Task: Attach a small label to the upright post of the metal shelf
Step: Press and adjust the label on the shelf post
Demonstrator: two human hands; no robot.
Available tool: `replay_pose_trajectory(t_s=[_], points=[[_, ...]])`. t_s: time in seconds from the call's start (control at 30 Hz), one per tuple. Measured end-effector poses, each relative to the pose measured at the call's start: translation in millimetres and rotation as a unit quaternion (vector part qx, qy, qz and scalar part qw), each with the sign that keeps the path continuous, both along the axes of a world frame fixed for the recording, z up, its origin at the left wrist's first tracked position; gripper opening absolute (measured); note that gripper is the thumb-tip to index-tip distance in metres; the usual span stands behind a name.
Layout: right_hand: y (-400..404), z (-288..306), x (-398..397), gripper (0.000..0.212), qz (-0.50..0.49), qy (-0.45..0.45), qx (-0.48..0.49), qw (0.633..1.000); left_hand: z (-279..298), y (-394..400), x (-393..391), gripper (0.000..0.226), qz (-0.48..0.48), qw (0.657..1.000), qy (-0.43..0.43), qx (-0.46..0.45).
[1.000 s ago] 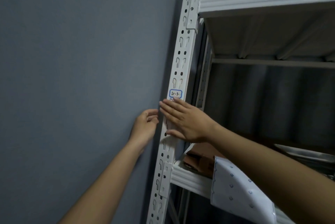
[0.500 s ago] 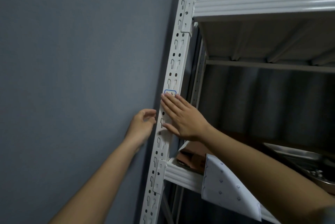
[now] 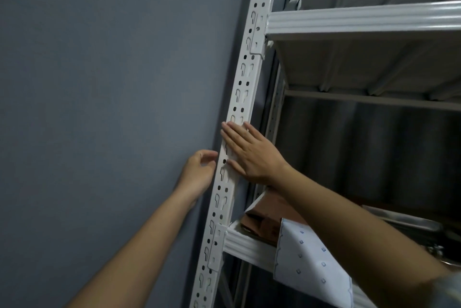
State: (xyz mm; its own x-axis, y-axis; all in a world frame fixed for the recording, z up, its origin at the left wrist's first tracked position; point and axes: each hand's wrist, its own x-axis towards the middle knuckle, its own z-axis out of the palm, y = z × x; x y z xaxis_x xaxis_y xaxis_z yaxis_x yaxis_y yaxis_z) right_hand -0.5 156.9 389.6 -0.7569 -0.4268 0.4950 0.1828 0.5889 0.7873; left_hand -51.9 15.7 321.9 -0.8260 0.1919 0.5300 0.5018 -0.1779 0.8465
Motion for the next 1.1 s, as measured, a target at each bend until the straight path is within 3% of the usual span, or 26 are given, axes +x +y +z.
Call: replay_pose_trajectory(t_s=[0.23,0.57,0.73,1.1], points=[[1,-12,12,0.074,0.018,-0.039,-0.006,0.999,3,2,2,0.024,-0.001,1.000,0.000,0.016],[6,-1,22,0.069,0.018,-0.009,-0.058,0.998,8,-5,2,0.023,0.010,0.999,0.042,-0.006],[3,7,21,0.068,0.020,0.022,-0.011,1.000,9,-2,2,0.023,0.009,0.999,0.045,-0.016],[-2,18,14,0.076,0.025,-0.009,0.006,1.000,7,9,14,0.024,0.043,0.999,0.016,0.014]])
